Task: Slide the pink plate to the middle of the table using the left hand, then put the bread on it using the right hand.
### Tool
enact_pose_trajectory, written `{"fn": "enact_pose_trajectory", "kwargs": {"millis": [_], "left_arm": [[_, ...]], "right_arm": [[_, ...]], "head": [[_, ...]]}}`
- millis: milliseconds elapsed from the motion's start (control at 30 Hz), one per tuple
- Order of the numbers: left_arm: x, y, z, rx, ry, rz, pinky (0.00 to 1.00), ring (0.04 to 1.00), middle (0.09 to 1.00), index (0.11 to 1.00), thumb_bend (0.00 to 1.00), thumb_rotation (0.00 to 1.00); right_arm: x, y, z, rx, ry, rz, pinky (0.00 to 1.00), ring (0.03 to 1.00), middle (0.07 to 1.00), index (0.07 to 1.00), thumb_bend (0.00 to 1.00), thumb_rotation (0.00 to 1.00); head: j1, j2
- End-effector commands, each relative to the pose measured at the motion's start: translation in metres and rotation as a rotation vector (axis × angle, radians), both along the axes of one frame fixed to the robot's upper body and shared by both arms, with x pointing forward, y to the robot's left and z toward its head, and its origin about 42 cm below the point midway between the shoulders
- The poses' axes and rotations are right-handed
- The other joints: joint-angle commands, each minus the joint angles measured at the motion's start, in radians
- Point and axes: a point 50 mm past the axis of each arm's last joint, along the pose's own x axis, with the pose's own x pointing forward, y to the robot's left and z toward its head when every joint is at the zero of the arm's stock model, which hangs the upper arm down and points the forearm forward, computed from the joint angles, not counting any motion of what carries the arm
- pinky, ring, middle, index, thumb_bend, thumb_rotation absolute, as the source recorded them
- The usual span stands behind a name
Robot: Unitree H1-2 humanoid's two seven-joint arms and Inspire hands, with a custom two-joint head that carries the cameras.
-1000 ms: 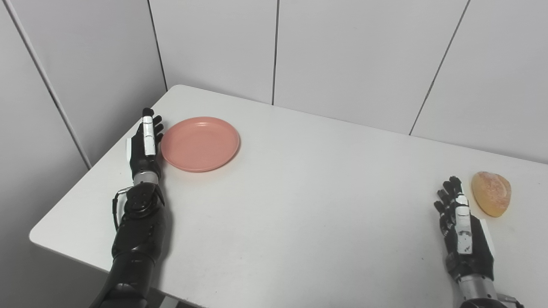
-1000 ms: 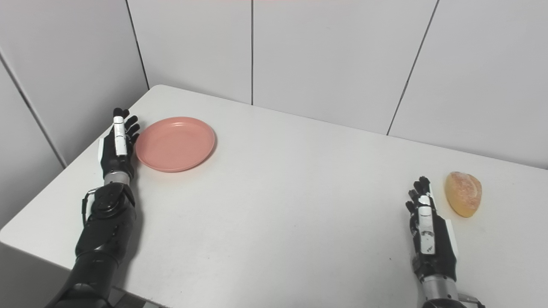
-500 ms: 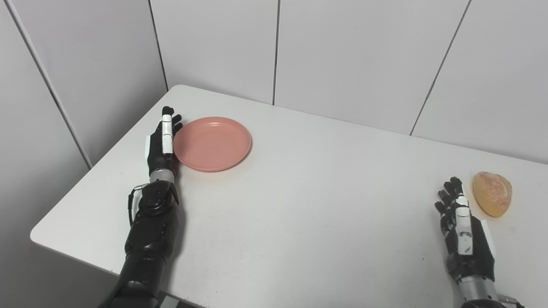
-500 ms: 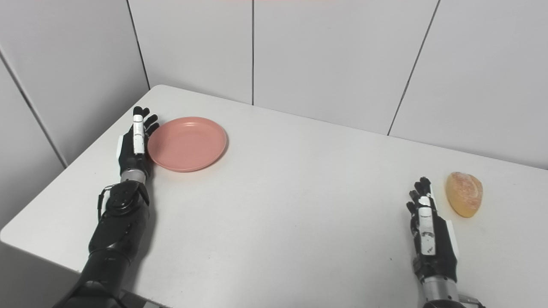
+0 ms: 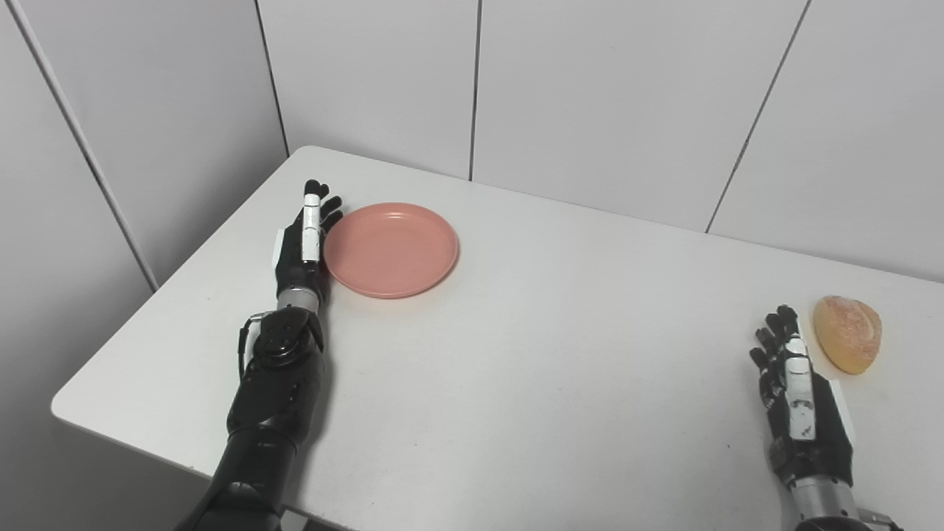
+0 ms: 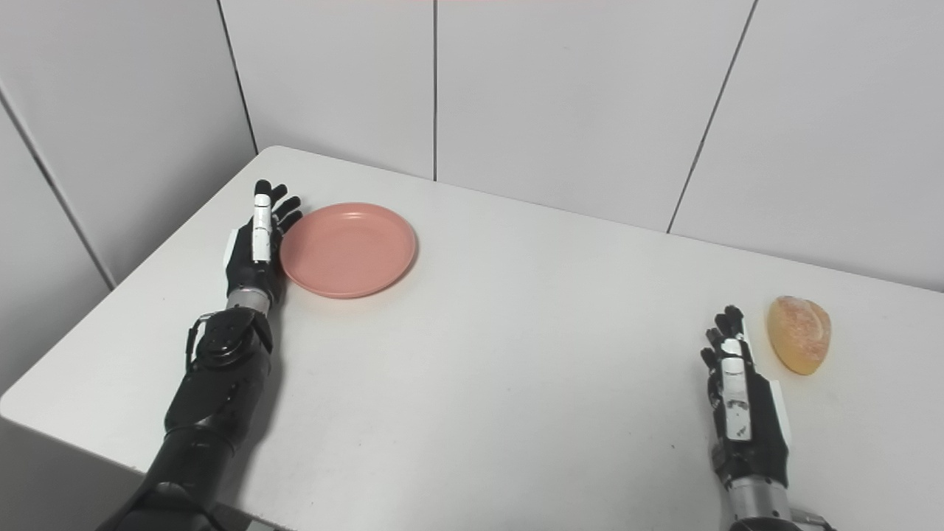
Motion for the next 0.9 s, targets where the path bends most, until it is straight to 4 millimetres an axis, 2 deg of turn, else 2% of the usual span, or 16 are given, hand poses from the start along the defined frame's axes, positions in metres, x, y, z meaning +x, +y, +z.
{"fn": "enact_pose_trajectory", "kwargs": {"millis": [0, 167, 367, 633, 867], "left_arm": [[0.014, -0.009, 0.023, 0.019, -0.059, -0.059, 0.90, 0.892, 0.870, 0.867, 0.75, 1.00], [0.014, -0.023, 0.024, 0.035, -0.057, -0.126, 0.89, 0.895, 0.878, 0.881, 0.76, 1.00], [0.015, -0.038, 0.022, 0.059, -0.051, -0.189, 0.90, 0.900, 0.883, 0.879, 0.72, 1.00], [0.014, -0.049, 0.024, 0.087, -0.035, -0.253, 0.87, 0.901, 0.890, 0.885, 0.71, 1.00], [0.014, -0.056, 0.025, 0.135, -0.035, -0.298, 0.91, 0.908, 0.898, 0.899, 0.71, 1.00]], "right_arm": [[0.003, 0.003, 0.005, 0.011, -0.021, 0.004, 1.00, 1.000, 1.000, 1.000, 0.78, 0.96], [0.002, 0.005, 0.005, 0.016, -0.014, 0.004, 1.00, 1.000, 1.000, 1.000, 0.80, 0.96], [0.003, 0.006, 0.005, 0.025, -0.020, 0.002, 1.00, 1.000, 1.000, 1.000, 0.80, 0.95], [0.002, 0.006, 0.005, 0.017, -0.018, 0.005, 1.00, 1.000, 1.000, 1.000, 0.79, 0.95], [0.002, 0.008, 0.008, 0.021, -0.021, -0.007, 1.00, 1.000, 1.000, 1.000, 0.79, 0.95]], "head": [[-0.006, 0.001], [-0.011, 0.003], [-0.015, 0.004], [-0.023, 0.010], [-0.034, 0.017]]}}
